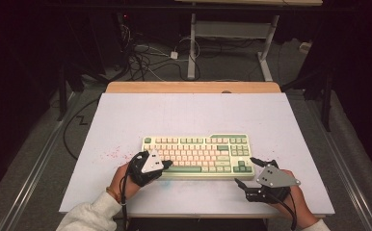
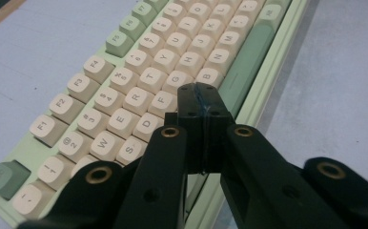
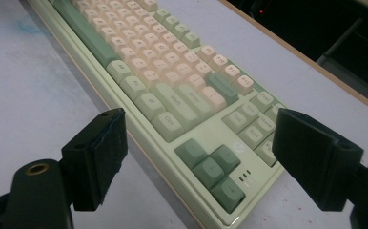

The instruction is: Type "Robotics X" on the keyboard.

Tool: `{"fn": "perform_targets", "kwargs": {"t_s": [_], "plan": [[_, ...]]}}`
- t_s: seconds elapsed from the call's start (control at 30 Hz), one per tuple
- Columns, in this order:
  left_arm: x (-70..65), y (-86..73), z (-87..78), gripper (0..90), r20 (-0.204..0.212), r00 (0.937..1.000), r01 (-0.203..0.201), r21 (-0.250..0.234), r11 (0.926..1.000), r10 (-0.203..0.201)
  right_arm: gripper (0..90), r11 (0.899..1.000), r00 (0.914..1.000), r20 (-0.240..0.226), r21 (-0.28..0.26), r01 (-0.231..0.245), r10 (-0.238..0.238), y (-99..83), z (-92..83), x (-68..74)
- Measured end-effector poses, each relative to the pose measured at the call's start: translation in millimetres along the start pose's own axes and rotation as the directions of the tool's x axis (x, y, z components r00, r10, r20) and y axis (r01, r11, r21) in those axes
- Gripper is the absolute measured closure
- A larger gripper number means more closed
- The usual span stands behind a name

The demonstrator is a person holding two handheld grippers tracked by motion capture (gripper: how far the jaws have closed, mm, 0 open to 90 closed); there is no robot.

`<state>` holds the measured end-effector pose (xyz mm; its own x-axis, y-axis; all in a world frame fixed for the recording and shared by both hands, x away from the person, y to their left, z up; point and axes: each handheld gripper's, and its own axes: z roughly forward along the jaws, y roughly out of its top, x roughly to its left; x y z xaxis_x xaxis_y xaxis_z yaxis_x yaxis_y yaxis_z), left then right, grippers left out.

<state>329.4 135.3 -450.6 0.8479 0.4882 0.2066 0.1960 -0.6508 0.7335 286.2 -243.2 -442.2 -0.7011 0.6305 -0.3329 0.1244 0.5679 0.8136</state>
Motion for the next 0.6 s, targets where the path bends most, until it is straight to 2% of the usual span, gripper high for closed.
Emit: {"fn": "perform_targets", "kwargs": {"t_s": [0.3, 0.57, 0.6], "plan": [[1.9, 1.0, -4.6, 85.3, -0.026, 0.9997, -0.002, -0.021, 0.9998, 0.001, 20.1, 1.0, 1.0, 0.005, -0.005, -0.001, 0.001, 0.6, -1.5, -0.9], [2.4, 1.6, -6.3, 75.5, -0.047, 0.9988, -0.017, -0.026, 0.9995, 0.016, 20.1, 1.0, 1.0, 0.006, -0.005, 0.001, -0.001, 0.5, -1.9, -1.1], [2.4, 2.0, -6.2, 71.8, -0.048, 0.9987, -0.021, -0.025, 0.9995, 0.02, 20.1, 1.0, 1.0, 0.006, -0.006, 0.001, -0.001, 0.5, -1.9, -1.1]]}}
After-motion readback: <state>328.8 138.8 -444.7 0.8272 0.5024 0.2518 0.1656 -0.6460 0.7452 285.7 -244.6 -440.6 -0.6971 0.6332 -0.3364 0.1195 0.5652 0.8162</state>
